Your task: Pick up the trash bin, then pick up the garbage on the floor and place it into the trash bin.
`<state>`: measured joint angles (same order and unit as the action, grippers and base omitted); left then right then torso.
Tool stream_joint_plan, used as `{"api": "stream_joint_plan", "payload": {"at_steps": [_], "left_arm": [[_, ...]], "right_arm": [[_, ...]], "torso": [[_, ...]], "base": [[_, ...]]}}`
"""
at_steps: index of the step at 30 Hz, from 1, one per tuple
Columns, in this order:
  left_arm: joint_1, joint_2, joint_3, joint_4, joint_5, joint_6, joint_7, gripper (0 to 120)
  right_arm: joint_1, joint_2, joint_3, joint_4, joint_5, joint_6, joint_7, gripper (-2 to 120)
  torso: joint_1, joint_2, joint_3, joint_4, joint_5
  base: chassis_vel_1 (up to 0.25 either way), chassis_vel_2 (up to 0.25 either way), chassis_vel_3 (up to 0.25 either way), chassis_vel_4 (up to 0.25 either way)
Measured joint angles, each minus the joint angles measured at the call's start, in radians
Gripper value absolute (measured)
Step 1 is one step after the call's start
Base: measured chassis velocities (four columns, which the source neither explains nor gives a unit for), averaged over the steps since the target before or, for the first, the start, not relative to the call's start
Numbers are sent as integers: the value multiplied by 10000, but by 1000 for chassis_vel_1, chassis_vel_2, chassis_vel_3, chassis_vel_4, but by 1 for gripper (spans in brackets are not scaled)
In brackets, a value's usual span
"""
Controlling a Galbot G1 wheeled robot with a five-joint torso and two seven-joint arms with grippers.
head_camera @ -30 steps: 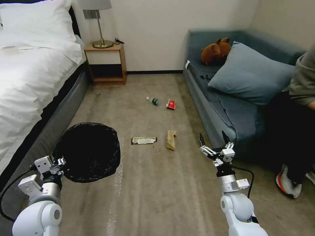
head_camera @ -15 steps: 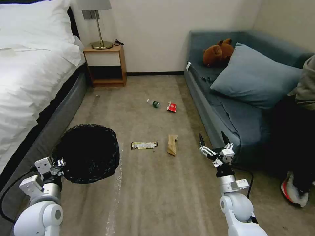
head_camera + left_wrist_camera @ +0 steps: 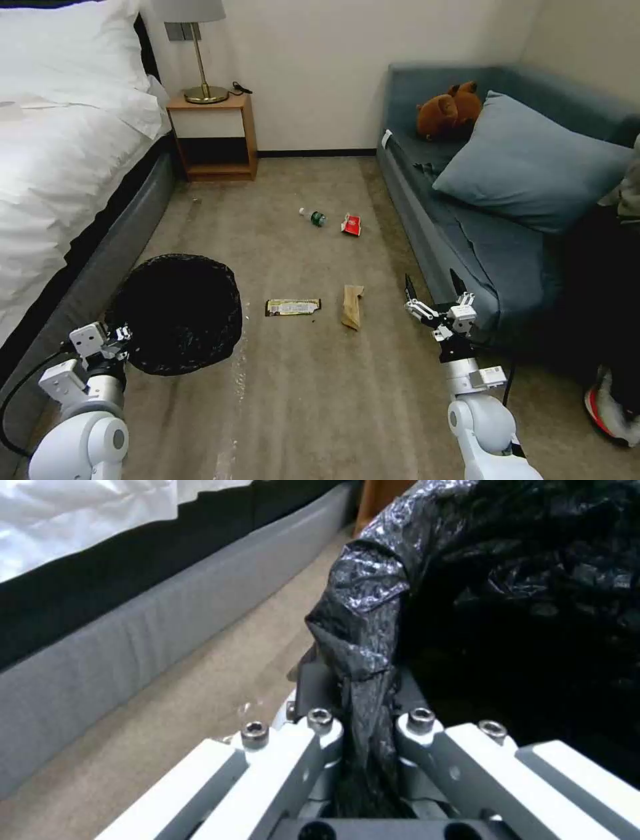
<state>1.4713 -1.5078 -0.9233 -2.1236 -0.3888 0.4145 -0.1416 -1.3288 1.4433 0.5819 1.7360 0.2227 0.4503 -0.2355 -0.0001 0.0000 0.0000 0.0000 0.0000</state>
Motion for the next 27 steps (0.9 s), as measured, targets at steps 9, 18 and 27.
{"api": "stream_joint_plan", "payload": {"at_steps": [9, 18, 27], "left_arm": [[77, 16, -5, -102, -325, -58, 15, 4], [141, 46, -8, -234, -353, -42, -6, 4], [145, 38, -15, -304, -314, -4, -43, 4]], "right_arm": [[-70, 7, -20, 37, -61, 7, -66, 100], [-185, 5, -17, 65, -55, 52, -292, 100], [-200, 10, -34, 69, -56, 61, -302, 100]], "torso": [[0, 0, 0, 0, 0], [0, 0, 0, 0, 0], [1, 0, 0, 0, -1]], "base": [[-108, 107, 110, -101], [-105, 111, 106, -106], [-103, 102, 99, -101]]}}
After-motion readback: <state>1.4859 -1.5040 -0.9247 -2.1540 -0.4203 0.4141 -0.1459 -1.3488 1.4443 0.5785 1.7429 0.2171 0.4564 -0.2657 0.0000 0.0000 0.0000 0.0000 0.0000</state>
